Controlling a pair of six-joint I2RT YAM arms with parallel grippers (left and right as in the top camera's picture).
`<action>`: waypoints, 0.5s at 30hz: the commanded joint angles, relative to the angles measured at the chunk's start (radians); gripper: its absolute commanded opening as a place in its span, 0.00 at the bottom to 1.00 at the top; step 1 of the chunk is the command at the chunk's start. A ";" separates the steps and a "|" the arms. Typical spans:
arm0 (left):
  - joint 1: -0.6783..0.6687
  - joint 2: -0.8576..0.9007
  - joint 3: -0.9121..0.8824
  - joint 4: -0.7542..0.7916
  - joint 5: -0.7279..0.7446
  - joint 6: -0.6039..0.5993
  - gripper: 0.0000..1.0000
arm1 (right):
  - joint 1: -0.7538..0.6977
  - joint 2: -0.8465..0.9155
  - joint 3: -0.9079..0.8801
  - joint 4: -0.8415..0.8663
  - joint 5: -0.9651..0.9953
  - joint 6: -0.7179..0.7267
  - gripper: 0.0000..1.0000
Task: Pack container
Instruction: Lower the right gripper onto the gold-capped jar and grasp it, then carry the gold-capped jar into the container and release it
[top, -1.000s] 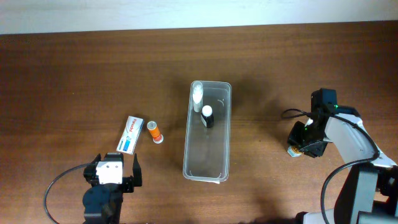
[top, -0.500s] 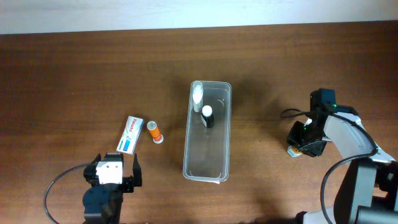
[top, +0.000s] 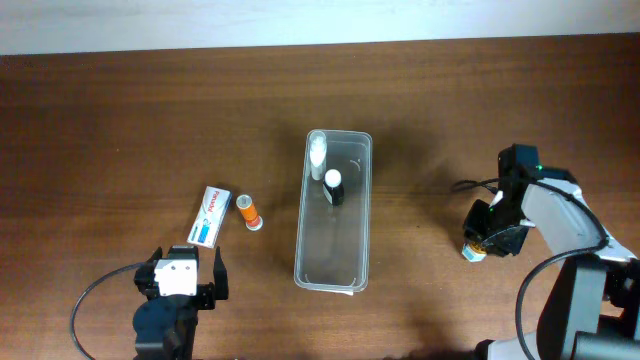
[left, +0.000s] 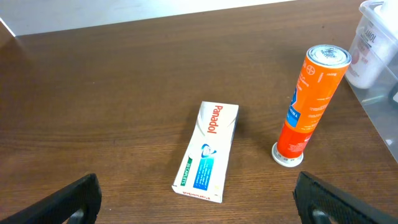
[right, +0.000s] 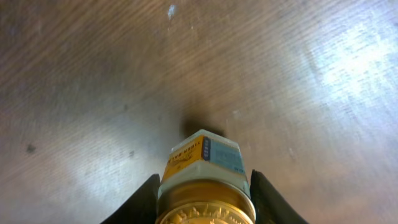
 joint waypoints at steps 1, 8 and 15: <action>0.006 -0.009 -0.004 0.003 0.011 0.019 1.00 | 0.025 -0.066 0.117 -0.060 -0.005 0.003 0.36; 0.006 -0.009 -0.004 0.003 0.011 0.019 1.00 | 0.241 -0.178 0.412 -0.275 -0.001 -0.012 0.33; 0.006 -0.009 -0.004 0.002 0.011 0.019 0.99 | 0.579 -0.190 0.574 -0.283 0.006 0.046 0.32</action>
